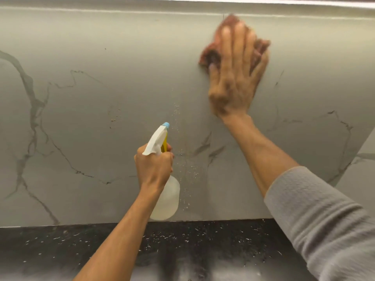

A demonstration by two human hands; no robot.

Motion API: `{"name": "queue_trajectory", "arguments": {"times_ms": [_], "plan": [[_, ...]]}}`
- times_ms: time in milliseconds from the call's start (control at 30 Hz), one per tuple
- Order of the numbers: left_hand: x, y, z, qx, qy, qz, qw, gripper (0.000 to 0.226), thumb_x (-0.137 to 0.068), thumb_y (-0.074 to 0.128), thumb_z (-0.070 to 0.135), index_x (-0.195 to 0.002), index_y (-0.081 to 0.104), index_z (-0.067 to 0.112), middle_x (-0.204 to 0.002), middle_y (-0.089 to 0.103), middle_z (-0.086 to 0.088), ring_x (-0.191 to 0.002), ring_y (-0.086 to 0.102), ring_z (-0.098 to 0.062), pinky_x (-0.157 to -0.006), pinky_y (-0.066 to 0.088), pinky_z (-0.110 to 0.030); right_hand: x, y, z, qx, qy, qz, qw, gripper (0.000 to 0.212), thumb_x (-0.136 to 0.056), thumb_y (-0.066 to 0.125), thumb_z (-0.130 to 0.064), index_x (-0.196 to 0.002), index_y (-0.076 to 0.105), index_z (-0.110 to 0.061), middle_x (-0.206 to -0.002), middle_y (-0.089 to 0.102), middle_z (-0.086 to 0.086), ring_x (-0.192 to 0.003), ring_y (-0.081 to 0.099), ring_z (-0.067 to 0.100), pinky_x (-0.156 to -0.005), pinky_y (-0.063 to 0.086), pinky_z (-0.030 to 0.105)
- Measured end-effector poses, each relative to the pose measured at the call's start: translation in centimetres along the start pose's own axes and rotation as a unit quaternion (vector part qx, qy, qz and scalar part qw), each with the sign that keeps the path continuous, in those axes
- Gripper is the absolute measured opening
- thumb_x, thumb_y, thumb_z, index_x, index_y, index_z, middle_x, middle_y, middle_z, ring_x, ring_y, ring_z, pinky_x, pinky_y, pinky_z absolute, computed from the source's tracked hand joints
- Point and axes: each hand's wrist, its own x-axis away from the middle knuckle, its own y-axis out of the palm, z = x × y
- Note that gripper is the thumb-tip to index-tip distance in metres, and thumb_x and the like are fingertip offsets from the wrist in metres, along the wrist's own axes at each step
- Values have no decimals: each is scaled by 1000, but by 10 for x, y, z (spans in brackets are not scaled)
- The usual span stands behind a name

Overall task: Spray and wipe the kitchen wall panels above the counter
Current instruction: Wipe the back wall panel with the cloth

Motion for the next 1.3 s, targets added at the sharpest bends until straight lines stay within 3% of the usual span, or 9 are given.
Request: {"name": "queue_trajectory", "arguments": {"times_ms": [233,433,567,700,833,1000,1100,1200,1300], "plan": [[-11,-2,12,-5,55,9,998,17,-58,55,1,-63,66,12,-61,67,-8,-52,64,-33,-48,55,-42,174,-39,4,14,-353,-244,903,68,-94,57,-17,-156,33,-30,-164,25,-1,-151,13,19,-122,-13,48],[-20,-16,4,25,40,-3,999,26,-61,54,-6,-60,64,17,-57,66,10,-49,64,-16,-41,47,-28,-10,1,-21,-5,-29,-11,1000,53,-98,50,-35,-148,49,-16,-154,45,13,-144,38,33,-119,11,61],[-25,-27,-5,21,30,27,999,25,-59,54,-5,-60,64,17,-56,66,10,-44,61,-10,-40,47,-28,18,20,-47,-30,-133,35,990,49,-100,51,-29,-148,49,-18,-154,45,13,-145,36,34,-122,2,55],[-23,-33,-25,18,11,35,999,25,-59,53,-7,-59,63,16,-53,64,10,-43,59,-14,-42,48,-31,224,-12,-23,24,-375,-226,899,86,-84,63,-14,-160,23,-24,-168,11,2,-155,13,23,-123,-11,53],[-11,-39,-46,13,16,-6,1000,22,-60,55,-4,-60,65,16,-59,66,8,-49,61,-11,-40,46,-24,303,-41,48,69,-510,-298,804,108,-72,67,-19,-161,7,-26,-167,-2,-2,-154,0,18,-122,-17,51],[-3,-36,-62,5,-1,-26,1000,27,-64,57,-8,-62,66,17,-59,66,10,-51,63,-12,-41,46,-25,153,-15,39,-5,-242,-102,965,69,-95,61,-14,-156,29,-21,-159,36,8,-155,8,22,-123,-15,44],[-2,-28,-59,9,10,-27,1000,25,-63,58,-8,-63,65,16,-61,67,11,-52,64,-11,-40,46,-24,50,13,15,-16,-87,35,995,46,-105,48,-28,-146,47,-9,-149,49,19,-142,25,41,-124,-9,38],[-5,-21,-56,17,22,-28,999,24,-59,58,-6,-60,63,17,-60,65,11,-51,62,-14,-38,45,-24,89,14,-6,-54,-143,30,988,44,-103,50,-17,-144,51,-3,-149,48,22,-143,31,42,-125,0,41],[-2,-15,-61,13,23,-28,999,26,-60,57,-10,-59,62,16,-59,65,11,-53,63,-14,-39,44,-23,238,-25,5,-35,-306,-184,933,61,-90,62,-5,-149,45,-12,-158,32,10,-155,4,31,-126,3,39]]}}
